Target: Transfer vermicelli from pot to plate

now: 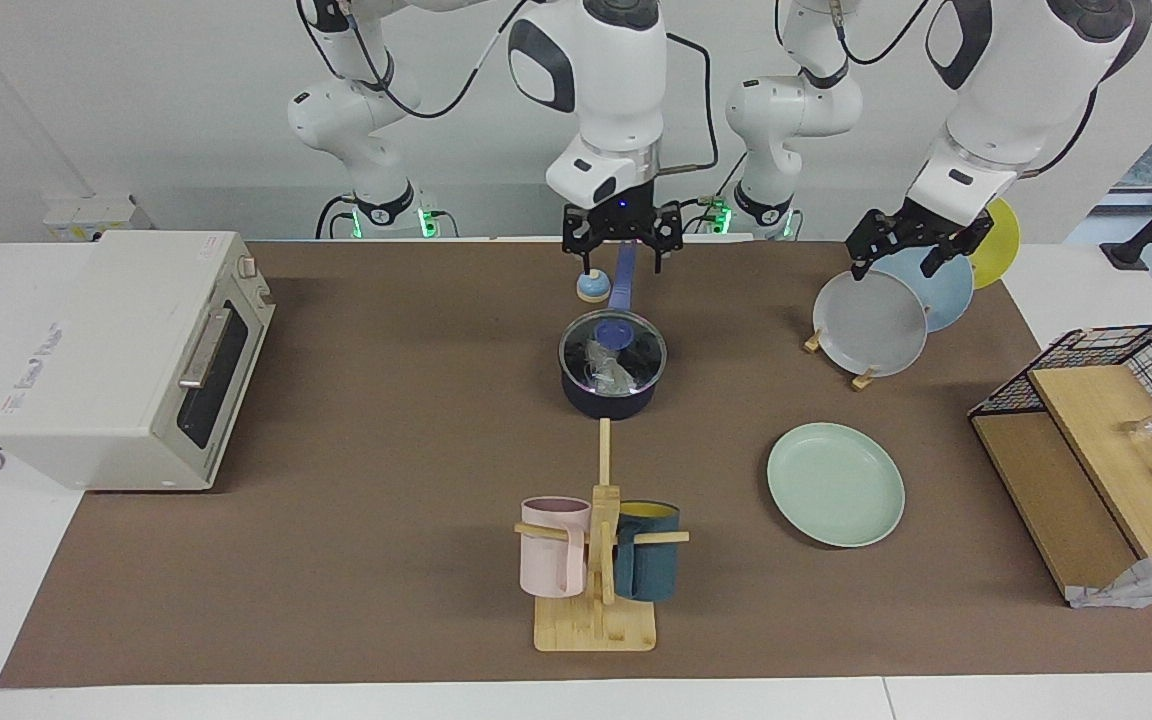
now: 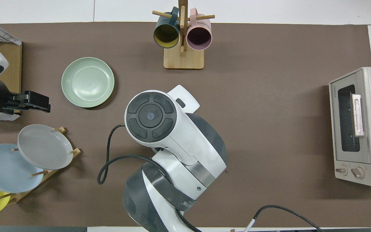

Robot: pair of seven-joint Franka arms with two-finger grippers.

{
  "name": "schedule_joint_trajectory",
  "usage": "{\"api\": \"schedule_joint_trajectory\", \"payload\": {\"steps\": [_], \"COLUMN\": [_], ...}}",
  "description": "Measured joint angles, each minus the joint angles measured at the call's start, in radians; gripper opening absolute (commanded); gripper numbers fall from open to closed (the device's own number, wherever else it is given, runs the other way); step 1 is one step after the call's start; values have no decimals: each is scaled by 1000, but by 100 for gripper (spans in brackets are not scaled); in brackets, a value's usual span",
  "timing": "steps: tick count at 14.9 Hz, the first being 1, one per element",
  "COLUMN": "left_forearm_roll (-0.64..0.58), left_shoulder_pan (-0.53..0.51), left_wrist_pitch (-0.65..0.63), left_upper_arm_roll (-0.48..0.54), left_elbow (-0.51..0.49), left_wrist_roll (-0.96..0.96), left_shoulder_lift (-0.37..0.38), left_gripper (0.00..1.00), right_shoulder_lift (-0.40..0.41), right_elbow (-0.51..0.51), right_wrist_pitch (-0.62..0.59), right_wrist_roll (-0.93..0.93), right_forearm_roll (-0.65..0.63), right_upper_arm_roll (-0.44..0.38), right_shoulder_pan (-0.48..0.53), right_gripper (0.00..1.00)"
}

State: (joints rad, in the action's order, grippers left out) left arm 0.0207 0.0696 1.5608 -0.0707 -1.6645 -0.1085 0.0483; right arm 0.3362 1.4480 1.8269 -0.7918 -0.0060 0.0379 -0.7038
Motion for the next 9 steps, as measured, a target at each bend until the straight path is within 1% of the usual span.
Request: {"api": "schedule_joint_trajectory", "payload": {"steps": [3,7,9], "left_forearm_roll": [0,0,0], "left_shoulder_pan": [0,0,0], "left_wrist_pitch": [0,0,0], "left_upper_arm_roll": [0,0,0], "left_elbow": [0,0,0], "left_wrist_roll": [0,0,0], "left_shoulder_lift": [0,0,0], "left_gripper": [100,100,100], "right_shoulder_lift": [-1,0,0], "right_elbow": [62,156,184], "right_wrist_pitch": [23,117,146], "right_wrist_roll": [0,0,0], "right_forearm_roll": [-34,-46,-47], "right_upper_arm_roll": [1,1,-2], "right_shoulder_pan": [-9,-24,-22], "right_gripper": [100,100,100]}}
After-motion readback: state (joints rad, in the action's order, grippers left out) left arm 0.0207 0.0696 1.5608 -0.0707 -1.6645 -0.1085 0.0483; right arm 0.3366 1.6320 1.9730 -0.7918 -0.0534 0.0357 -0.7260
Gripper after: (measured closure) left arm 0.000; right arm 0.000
